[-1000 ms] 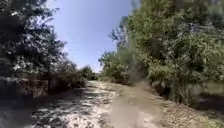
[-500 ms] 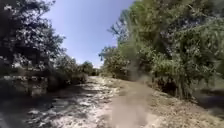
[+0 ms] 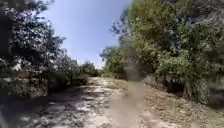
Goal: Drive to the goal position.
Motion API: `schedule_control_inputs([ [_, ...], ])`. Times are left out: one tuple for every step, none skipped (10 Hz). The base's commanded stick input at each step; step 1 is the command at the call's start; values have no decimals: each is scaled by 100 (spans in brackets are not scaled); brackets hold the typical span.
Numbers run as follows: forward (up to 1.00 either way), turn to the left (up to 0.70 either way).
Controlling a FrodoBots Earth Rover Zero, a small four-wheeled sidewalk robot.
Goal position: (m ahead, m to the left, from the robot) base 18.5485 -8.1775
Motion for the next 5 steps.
schedule_control_inputs([
  [45,2],
  [45,2],
  [45,2],
  [45,2],
  [45,2],
])
